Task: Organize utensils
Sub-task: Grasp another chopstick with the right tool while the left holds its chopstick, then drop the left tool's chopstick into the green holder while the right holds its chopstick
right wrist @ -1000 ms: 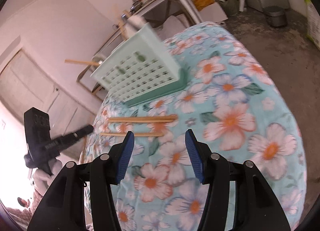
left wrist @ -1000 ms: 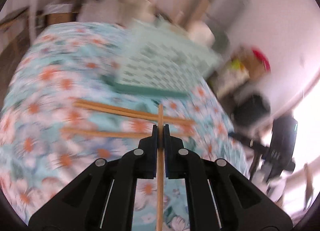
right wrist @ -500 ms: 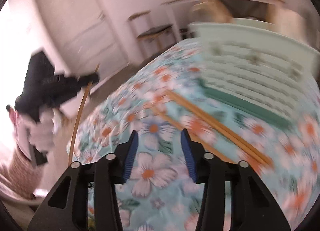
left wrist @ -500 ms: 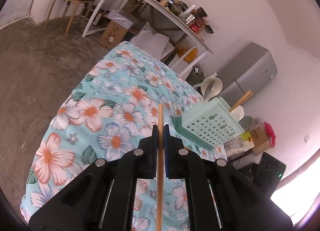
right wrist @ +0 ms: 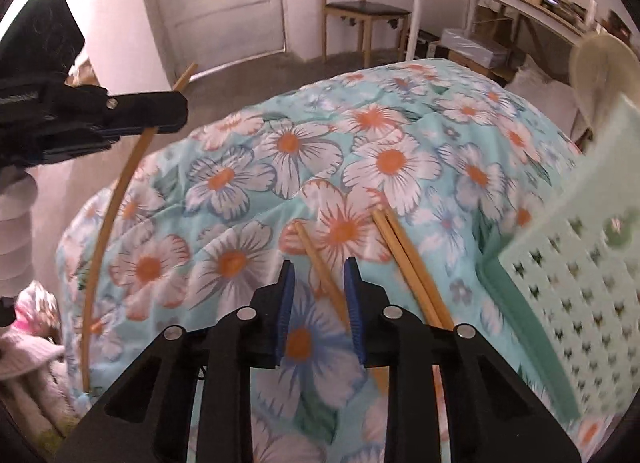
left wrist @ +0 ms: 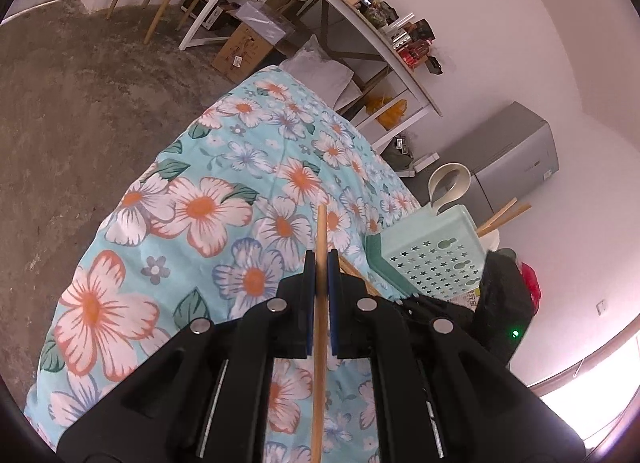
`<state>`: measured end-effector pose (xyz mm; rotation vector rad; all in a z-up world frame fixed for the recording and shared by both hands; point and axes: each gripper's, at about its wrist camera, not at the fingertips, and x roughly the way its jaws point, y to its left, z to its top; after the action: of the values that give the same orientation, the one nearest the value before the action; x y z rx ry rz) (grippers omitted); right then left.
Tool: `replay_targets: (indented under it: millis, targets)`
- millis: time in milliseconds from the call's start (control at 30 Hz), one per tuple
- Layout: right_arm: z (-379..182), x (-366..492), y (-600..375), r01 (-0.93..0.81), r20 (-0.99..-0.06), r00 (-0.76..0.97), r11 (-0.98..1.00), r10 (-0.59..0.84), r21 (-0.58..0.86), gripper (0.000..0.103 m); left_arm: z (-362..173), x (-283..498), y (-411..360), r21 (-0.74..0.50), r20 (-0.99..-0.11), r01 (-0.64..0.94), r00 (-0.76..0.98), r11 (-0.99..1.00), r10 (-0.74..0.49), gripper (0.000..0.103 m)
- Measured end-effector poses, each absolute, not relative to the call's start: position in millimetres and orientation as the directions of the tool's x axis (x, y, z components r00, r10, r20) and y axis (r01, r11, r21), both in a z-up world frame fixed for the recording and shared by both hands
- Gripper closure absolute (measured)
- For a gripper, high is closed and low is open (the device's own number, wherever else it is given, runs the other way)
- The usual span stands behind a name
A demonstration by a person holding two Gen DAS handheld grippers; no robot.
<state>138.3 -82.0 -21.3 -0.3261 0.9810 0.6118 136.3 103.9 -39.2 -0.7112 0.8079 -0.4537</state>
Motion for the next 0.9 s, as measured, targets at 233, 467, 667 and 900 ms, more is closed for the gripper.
replay_targets:
  millis: [233,467,667,900]
  targets:
    - [-30.8,149.8,-66.4,-0.635,-0.860,0.413,0.772,0.300,-0.036,0.090,-40.2,135.1,105.0,-0.721,-0.489,0.108,0.622,0.685,-0.612,0.098]
    - [13.9,146.1,-93.7,-0.556,-0.784,0.522,0.831,0.335,-0.015,0.097,-28.1,132.5,108.3,-0.709,-0.474,0.126,0.643,0.694,-0.601,0.098]
    - [78.9,129.7,-136.6,-0.457,-0.652,0.659,0.888,0.375,0.048,0.097,3.5,130.1,103.9,-0.686,-0.421,0.188,0.685,0.703,-0.594,0.098]
    - [123.9,93.4,-174.6,-0.373,-0.501,0.782,0.922,0.370,0.099,0.097,38.8,117.6,90.7,-0.648,-0.303,0.291,0.749,0.704,-0.589,0.098]
